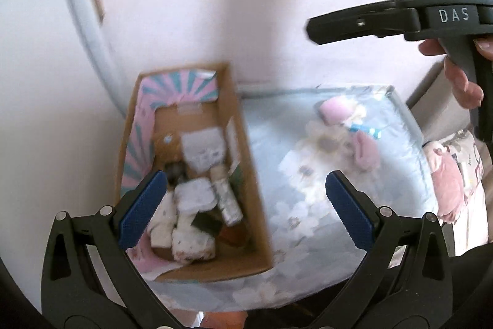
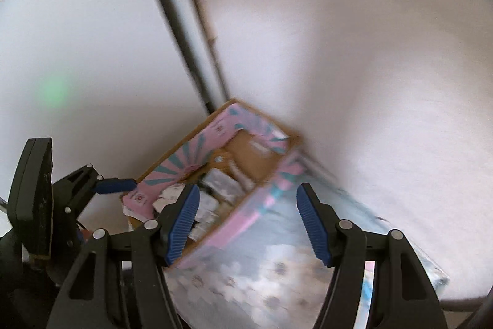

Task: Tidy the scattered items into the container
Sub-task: 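Move both tools back to the pink socks on the tray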

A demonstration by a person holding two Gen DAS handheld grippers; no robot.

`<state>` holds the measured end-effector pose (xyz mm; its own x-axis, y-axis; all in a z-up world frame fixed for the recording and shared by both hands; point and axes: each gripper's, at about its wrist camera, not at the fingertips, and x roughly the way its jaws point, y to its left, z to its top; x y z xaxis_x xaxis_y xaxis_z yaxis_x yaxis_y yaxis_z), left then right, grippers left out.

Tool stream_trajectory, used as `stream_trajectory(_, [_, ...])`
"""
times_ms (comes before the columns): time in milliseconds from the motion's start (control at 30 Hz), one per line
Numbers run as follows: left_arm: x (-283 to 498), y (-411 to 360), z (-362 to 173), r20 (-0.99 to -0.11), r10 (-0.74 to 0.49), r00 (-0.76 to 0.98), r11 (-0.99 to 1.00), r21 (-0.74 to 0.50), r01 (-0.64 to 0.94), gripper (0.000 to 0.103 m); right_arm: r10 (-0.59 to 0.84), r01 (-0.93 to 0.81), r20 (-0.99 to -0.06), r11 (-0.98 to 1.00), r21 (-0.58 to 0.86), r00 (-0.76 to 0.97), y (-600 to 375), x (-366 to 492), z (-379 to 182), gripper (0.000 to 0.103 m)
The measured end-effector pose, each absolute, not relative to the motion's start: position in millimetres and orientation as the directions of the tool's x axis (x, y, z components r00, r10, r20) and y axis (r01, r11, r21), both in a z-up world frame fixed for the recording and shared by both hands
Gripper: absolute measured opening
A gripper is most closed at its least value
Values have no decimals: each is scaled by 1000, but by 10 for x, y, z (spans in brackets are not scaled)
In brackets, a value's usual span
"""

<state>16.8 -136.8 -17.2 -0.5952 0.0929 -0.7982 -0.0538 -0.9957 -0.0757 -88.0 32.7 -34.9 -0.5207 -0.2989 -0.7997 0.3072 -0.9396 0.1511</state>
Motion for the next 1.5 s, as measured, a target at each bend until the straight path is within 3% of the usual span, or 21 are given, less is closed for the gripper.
stream_trajectory(367, [-187,-500,27,-779,227,-585,-963,-89,-256,103,-174,120,-807,-984,129,-564,1377,-502,-287,61])
stream_trajectory(600, [-419,59,-231,-811,289,-509,-933,-119,-340,103,-197,118,-861,-980,160,-468,1737,-433,-793,61])
stream_trajectory(1033, [-806,726,-1428,-851,376,-366,-917,-284,-282,102,-307,109,-902,-952,287,-305,2235,-895,-2215,61])
stream_trajectory(1500, [-865,1079,-1855,-863,327,-384,-935,-237,-263,96,-330,164,-901,-942,294,-282,2145,-1100,-2629,61])
